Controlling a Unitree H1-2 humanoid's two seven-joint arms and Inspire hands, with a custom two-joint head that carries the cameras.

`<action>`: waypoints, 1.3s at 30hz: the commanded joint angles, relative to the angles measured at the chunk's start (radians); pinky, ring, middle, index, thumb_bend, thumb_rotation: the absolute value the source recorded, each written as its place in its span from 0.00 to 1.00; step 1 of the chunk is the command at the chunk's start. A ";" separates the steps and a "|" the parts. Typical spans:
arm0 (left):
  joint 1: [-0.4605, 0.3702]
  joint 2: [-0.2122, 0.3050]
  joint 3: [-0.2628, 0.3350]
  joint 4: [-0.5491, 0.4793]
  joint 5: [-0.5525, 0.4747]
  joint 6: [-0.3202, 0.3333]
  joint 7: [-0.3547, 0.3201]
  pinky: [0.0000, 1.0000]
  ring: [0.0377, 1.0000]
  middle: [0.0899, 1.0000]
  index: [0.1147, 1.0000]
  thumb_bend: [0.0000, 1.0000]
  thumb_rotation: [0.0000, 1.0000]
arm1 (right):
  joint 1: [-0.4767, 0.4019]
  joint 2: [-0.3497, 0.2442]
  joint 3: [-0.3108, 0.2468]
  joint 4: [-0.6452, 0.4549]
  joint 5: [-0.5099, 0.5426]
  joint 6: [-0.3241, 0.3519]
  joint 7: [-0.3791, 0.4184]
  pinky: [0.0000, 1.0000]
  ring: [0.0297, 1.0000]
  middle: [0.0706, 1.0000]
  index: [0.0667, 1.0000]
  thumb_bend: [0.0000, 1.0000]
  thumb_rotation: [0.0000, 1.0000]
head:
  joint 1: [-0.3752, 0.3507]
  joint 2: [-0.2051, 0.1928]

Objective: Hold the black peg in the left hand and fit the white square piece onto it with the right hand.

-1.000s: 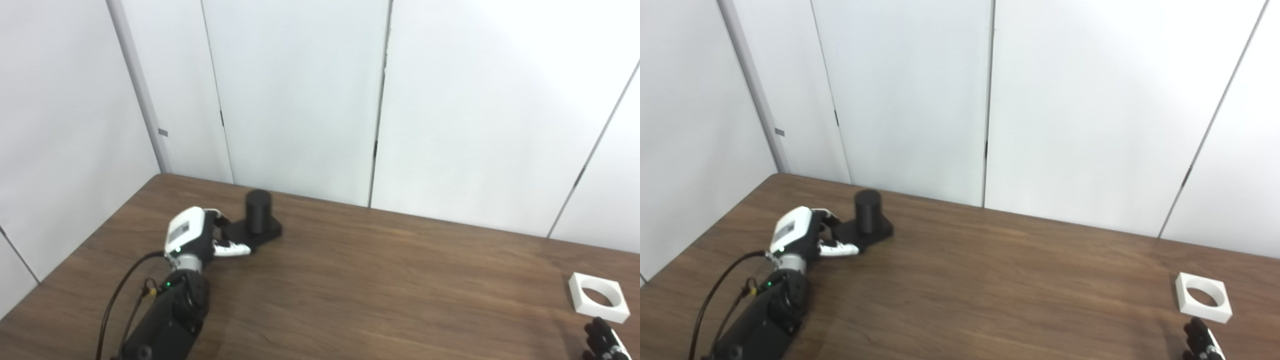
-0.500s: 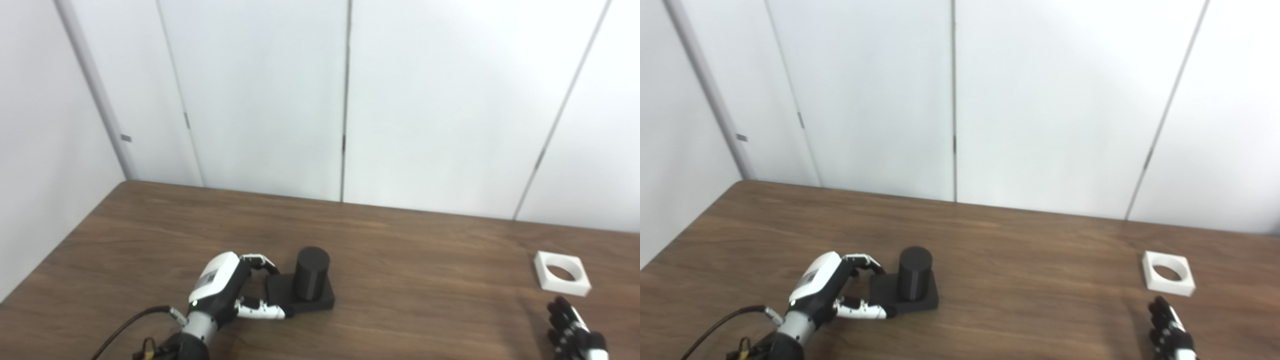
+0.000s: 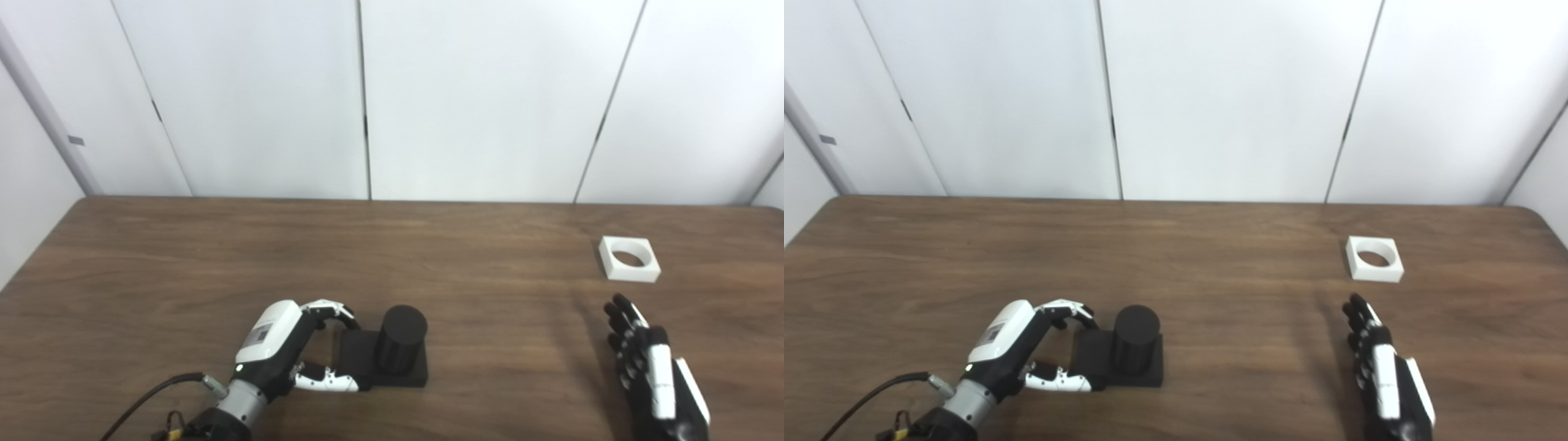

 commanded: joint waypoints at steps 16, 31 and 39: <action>0.061 -0.043 -0.122 0.067 0.112 -0.058 -0.054 0.71 0.81 0.75 0.42 0.50 0.05 | 0.023 0.049 0.017 -0.087 -0.003 0.081 -0.006 1.00 0.98 0.93 0.93 0.66 1.00 | -0.054 0.058; 0.048 -0.023 -0.173 0.029 0.218 -0.008 -0.122 0.78 0.80 0.74 0.42 0.51 0.05 | 0.021 0.034 0.007 -0.100 0.006 0.113 -0.004 1.00 0.99 0.93 0.93 0.67 1.00 | -0.082 0.059; 0.054 -0.029 -0.169 0.005 0.237 0.009 -0.143 0.76 0.80 0.74 0.42 0.51 0.05 | 0.024 0.033 0.004 -0.092 0.018 0.106 0.003 1.00 1.00 0.94 0.93 0.68 1.00 | -0.125 0.039</action>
